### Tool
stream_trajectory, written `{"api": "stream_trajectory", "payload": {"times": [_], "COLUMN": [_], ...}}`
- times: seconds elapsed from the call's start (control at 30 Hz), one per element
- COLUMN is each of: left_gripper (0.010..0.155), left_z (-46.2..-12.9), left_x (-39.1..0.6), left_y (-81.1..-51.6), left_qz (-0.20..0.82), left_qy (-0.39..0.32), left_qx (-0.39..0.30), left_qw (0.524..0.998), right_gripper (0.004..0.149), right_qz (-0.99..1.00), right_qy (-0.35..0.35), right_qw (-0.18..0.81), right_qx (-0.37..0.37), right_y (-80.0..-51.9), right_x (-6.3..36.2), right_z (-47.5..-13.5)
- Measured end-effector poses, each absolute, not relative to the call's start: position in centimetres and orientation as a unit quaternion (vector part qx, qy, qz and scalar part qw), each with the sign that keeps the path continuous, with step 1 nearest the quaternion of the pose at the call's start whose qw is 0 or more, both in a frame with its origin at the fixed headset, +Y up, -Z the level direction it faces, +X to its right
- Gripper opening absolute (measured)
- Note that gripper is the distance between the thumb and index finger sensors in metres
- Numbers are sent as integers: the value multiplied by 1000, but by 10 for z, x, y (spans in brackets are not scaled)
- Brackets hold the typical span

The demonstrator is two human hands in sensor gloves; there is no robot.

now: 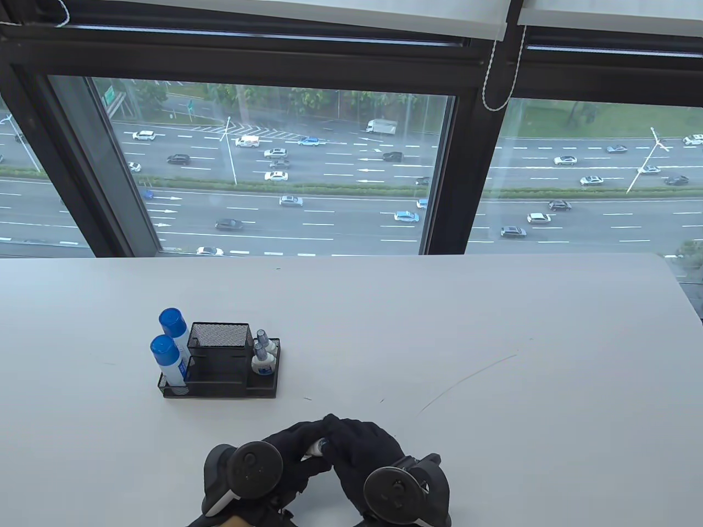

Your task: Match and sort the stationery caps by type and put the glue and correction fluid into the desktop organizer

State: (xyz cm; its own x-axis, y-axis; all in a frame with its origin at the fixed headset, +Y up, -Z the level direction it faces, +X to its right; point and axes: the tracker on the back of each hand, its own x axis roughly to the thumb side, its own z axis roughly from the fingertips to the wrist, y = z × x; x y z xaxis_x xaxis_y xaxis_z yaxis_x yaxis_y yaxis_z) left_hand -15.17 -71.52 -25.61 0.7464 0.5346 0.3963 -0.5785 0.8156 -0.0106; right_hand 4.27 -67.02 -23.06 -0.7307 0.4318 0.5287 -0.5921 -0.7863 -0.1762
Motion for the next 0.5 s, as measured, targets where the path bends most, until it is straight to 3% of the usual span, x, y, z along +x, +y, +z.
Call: {"api": "stream_trajectory", "payload": {"times": [0.13,0.3,0.5], "left_gripper": [58,59,59], "left_z": [-257,-257,-256], "left_x": [-153,-154,-151], "left_y": [-718,-725,-728], "left_qz": [296,294,282], "left_qy": [-193,-198,-202], "left_qx": [23,29,27], "left_qw": [935,935,938], "right_gripper": [44,51,50], "right_qz": [913,922,927], "right_qy": [-147,-136,-126], "right_qw": [305,279,270], "right_qx": [230,232,228], "right_y": [-677,-680,-680], "right_x": [44,44,45], "right_z": [-236,-237,-237]}}
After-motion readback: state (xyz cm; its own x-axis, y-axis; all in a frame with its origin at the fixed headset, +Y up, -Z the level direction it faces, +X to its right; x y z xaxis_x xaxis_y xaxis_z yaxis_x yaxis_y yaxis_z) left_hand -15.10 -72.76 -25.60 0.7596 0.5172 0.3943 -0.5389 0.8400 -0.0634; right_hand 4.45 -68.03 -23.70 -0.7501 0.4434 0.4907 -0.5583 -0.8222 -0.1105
